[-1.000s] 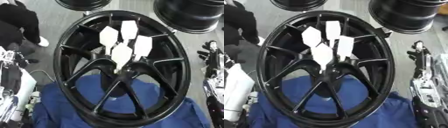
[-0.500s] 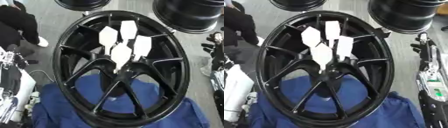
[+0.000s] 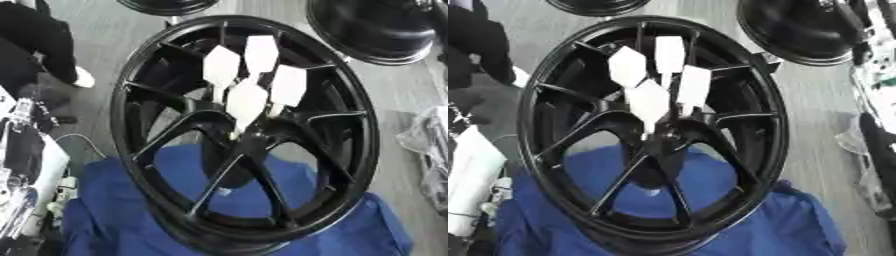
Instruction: Pull the pin out of the wheel hub.
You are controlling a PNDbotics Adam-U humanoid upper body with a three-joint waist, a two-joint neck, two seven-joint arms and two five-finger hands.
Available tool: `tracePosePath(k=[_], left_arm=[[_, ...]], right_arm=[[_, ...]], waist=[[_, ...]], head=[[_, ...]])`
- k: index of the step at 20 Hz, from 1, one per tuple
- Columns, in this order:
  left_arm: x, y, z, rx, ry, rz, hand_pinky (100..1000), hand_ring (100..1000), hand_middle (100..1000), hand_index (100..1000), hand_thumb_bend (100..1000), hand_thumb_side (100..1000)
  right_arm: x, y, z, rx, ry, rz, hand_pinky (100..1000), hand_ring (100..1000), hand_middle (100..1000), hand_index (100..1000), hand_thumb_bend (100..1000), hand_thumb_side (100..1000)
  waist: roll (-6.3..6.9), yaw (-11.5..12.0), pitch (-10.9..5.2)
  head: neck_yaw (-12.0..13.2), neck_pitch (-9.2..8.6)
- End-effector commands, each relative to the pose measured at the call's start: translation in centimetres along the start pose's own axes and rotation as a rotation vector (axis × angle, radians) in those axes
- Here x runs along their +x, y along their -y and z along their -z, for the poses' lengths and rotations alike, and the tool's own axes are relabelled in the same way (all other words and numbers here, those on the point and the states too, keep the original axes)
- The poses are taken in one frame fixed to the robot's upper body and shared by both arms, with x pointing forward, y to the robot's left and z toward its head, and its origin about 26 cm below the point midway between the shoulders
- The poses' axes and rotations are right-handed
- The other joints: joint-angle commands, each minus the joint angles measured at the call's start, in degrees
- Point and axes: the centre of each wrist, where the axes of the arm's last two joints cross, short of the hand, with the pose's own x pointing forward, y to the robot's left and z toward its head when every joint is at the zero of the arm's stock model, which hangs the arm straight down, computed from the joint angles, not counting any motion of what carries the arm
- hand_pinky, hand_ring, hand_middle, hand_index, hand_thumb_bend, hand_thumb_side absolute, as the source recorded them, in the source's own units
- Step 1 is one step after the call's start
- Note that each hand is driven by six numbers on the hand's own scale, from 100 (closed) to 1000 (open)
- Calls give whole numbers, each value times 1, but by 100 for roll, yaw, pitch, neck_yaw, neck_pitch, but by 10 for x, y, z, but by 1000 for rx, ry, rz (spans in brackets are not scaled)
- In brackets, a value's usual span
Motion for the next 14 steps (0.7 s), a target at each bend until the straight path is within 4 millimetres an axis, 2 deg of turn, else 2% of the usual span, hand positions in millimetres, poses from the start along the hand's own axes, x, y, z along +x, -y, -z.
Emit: tracePosePath(k=[1, 4, 8, 10, 14], left_arm=[[7, -10, 3, 4, 19, 34, 626, 805, 700, 738, 168, 903], [7, -8, 3, -1, 19, 33, 626, 805, 700, 737, 168, 903], [9, -6, 5, -13, 25, 31, 626, 805, 700, 737, 167, 903], [10, -6, 6, -20, 30, 34, 627, 805, 700, 736, 166, 903], [11, -6, 6, -24, 34, 41, 627, 805, 700, 736, 164, 903]], right_arm=[[42, 23, 9, 61, 87, -149, 809, 729, 742, 795, 100, 537], [71, 30, 11, 133, 141, -230, 809, 732, 735, 792, 100, 475], [92, 46, 4, 220, 171, -324, 811, 738, 732, 793, 100, 489], [99, 45, -3, 285, 180, -376, 819, 755, 739, 801, 100, 595], [111, 29, -12, 428, 203, -434, 827, 774, 752, 813, 100, 670]], waist=[[33, 5, -165], [29, 41, -159], [12, 111, -134], [-7, 144, -111], [-23, 148, -84]], head=[[-30, 0], [-57, -11], [-97, -36], [-119, -55], [-134, -67]])
